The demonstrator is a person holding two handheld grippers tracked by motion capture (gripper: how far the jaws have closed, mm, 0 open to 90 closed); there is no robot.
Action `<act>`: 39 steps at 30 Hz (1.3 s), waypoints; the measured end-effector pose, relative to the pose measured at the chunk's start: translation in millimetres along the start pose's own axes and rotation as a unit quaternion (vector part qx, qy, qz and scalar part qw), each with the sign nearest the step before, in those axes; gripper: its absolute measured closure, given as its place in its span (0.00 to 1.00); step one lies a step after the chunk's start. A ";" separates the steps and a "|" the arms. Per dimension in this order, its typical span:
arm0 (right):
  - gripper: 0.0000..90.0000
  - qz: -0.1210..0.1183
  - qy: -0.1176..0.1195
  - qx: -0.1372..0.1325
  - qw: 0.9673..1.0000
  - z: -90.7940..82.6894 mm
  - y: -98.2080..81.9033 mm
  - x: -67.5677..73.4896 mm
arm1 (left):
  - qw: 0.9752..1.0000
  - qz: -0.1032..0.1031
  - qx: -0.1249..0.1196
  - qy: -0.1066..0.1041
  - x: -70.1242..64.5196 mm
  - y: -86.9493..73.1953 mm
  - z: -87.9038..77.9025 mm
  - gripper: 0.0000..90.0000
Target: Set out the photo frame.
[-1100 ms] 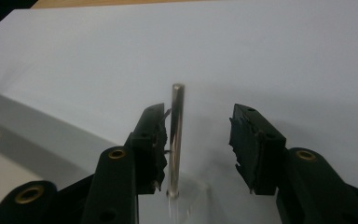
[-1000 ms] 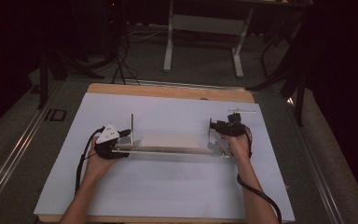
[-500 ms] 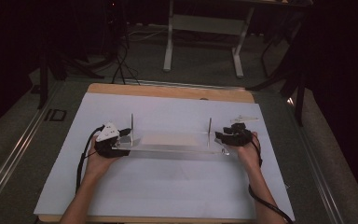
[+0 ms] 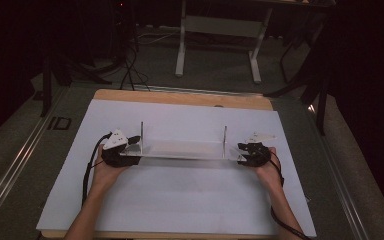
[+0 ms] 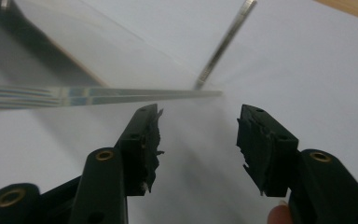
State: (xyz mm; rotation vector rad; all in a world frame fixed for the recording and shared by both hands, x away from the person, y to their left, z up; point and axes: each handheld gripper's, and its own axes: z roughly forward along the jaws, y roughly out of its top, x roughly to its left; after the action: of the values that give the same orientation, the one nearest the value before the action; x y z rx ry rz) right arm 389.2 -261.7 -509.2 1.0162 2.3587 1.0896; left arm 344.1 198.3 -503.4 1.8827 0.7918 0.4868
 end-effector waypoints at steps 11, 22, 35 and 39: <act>0.51 -0.023 0.025 -0.055 0.998 -2.1 9.1 13.9 | 1.000 -0.003 0.002 0.001 0.8 2.1 0.3 0.42; 0.46 -0.043 0.030 -0.090 0.995 -1.9 8.5 19.1 | 1.000 -0.007 0.004 -0.001 2.8 4.2 0.8 0.42; 0.46 -0.029 0.072 -0.119 0.990 -1.7 11.4 20.0 | 1.000 -0.010 -0.002 -0.009 6.6 5.5 2.1 0.42; 0.46 -0.012 0.080 -0.129 0.988 -1.4 10.6 16.7 | 1.000 -0.016 -0.008 -0.010 8.0 5.7 3.2 0.41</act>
State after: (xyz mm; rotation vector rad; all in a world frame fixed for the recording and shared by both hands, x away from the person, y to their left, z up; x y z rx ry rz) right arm 381.9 -245.4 -500.4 0.8329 2.2645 1.4723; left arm 353.5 200.3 -499.6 1.8542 0.8008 0.4539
